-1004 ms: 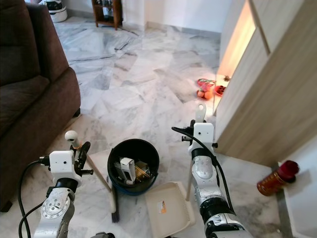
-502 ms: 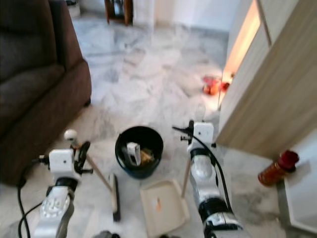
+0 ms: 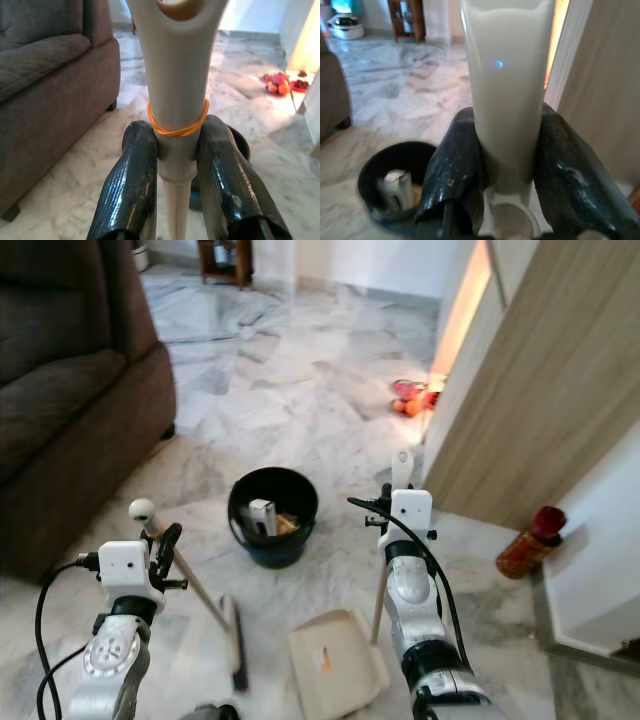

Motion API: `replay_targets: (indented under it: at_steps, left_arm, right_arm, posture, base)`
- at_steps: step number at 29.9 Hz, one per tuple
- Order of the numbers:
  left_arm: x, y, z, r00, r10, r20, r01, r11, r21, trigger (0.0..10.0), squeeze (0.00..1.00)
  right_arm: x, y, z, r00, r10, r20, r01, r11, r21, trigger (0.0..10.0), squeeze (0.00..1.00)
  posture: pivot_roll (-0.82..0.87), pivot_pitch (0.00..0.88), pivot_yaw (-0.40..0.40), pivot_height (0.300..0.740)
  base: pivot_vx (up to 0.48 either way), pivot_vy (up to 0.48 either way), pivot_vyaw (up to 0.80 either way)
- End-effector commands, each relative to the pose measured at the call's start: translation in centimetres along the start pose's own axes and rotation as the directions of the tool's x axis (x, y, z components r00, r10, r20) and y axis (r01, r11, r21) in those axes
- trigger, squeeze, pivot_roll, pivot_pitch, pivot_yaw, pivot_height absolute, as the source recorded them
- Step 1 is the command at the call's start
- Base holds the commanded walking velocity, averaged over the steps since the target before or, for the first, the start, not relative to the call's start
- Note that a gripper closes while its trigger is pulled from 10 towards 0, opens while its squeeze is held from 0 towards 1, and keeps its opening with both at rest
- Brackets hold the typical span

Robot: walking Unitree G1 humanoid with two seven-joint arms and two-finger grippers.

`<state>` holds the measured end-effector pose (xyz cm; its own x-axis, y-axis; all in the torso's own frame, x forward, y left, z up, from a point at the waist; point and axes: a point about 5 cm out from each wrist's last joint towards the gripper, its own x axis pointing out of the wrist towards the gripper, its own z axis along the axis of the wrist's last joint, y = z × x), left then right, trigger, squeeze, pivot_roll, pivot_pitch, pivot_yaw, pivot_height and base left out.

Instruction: Sweep floor

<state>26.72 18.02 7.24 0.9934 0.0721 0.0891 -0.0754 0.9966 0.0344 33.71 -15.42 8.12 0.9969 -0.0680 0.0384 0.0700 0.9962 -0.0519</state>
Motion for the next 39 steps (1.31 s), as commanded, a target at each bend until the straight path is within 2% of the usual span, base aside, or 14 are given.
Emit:
replay_targets:
  at_steps: [1,7,23,33,39]
  left_arm:
    - [0.01,0.01,0.08,1.0,-0.009,0.001,0.009,1.0,0.019,10.0,0.0]
    - [0.02,0.05,0.07,1.0,-0.009,0.0,0.009,1.0,0.018,10.0,0.0]
    - [0.1,0.02,-0.04,1.0,-0.013,-0.004,0.013,1.0,0.026,10.0,0.0]
    - [0.12,-0.1,-0.22,0.999,-0.033,-0.015,0.034,0.998,0.059,10.0,0.0]
    - [0.13,-0.08,-0.22,0.999,-0.036,-0.014,0.037,0.997,0.072,10.0,0.0]
  right_arm:
    - [0.26,-0.21,0.6,0.999,-0.016,0.03,0.015,1.0,0.024,10.0,0.0]
    - [0.26,-0.11,0.51,1.0,-0.013,0.021,0.012,1.0,0.024,10.0,0.0]
    - [0.31,0.08,0.42,1.0,-0.003,0.013,0.003,1.0,0.019,10.0,0.0]
    - [0.1,0.32,0.12,1.0,0.003,0.005,-0.003,1.0,0.016,10.0,0.0]
    - [0.02,0.56,0.0,1.0,0.01,0.001,-0.01,1.0,0.017,10.0,0.0]
  posture:
    - [0.09,0.114,-0.046,0.74]
    - [0.09,0.115,-0.046,0.74]
    - [0.1,0.095,-0.046,0.74]
    - [0.1,0.072,-0.034,0.74]
    - [0.1,0.067,-0.032,0.74]
  base:
    - [0.0,0.0,0.0]
    - [0.0,0.0,-0.29]
    - [0.0,0.0,-0.8]
    - [0.0,0.0,-0.8]
    - [0.0,-0.275,-0.8]
